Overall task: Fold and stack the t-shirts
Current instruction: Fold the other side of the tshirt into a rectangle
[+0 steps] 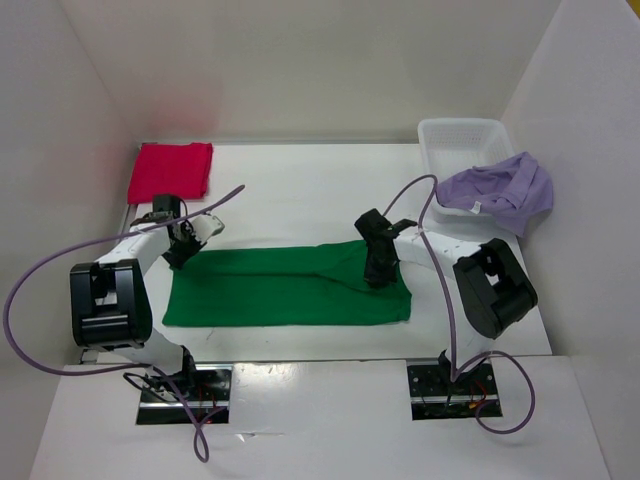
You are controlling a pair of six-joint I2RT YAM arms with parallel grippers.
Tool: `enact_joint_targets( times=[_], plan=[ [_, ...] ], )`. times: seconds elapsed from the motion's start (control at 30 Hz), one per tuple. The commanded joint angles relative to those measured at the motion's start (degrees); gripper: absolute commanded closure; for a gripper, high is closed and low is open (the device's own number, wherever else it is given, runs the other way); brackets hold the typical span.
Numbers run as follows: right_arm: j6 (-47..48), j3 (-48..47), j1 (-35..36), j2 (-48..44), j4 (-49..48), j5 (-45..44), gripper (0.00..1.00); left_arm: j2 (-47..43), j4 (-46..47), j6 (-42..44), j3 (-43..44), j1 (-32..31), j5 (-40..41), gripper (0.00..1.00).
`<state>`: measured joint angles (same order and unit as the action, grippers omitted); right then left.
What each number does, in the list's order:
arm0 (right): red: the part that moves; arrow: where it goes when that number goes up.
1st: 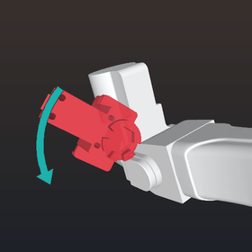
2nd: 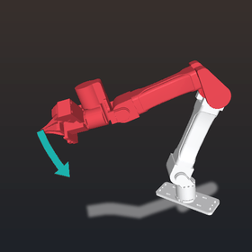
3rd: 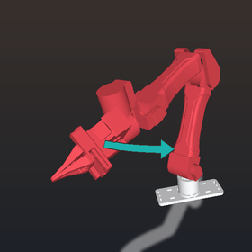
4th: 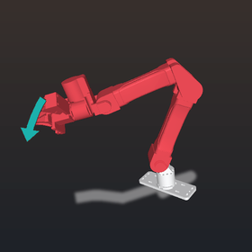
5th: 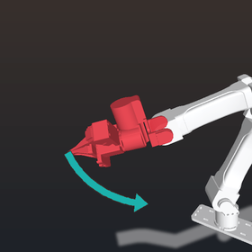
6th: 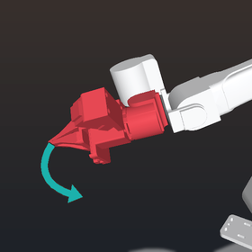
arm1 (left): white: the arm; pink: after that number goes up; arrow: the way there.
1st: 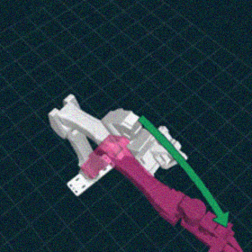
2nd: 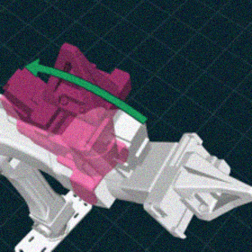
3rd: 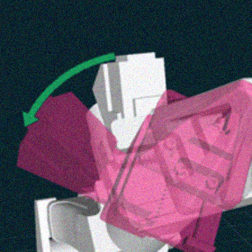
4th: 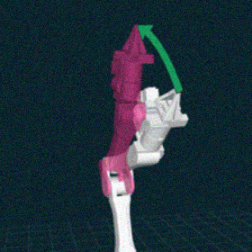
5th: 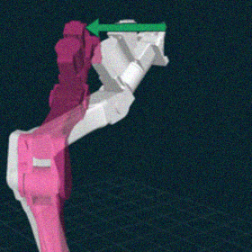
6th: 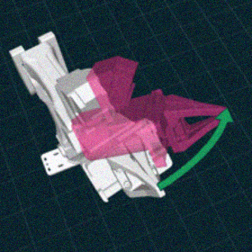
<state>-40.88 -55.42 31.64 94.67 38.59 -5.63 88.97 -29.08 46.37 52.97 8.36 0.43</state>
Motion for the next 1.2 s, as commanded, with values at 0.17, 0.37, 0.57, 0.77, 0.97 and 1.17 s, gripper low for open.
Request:
enact_joint_targets(
  times=[0.17,0.37,0.57,0.77,0.97,1.17],
  plan=[
    [-1.30,-0.66,0.35,1.39,4.04,-3.07,0.54,-3.28,-5.01,2.32,-1.73,-0.01,0.27,0.88],
    [0.45,-6.09,2.46,-8.53,3.70,-0.79,0.46,-4.59,-7.48,2.32,-2.78,-0.01,-0.34,0.73],
    [3.70,-17.67,3.52,-0.22,-0.27,0.18,0.46,-5.12,-7.48,1.71,-3.40,-0.01,-0.34,0.66],
    [5.82,-23.85,4.13,12.63,-2.90,4.22,0.45,-5.65,-8.01,1.71,-3.92,-0.01,0.80,0.63],
    [6.34,-22.54,4.13,14.83,-5.10,5.45,0.45,-5.65,-8.01,1.18,-3.93,-0.01,0.28,0.63],
    [5.12,-19.73,5.28,13.79,-5.63,7.73,0.76,-5.65,-8.01,1.18,-3.93,-0.01,0.28,0.63]
  ],
)
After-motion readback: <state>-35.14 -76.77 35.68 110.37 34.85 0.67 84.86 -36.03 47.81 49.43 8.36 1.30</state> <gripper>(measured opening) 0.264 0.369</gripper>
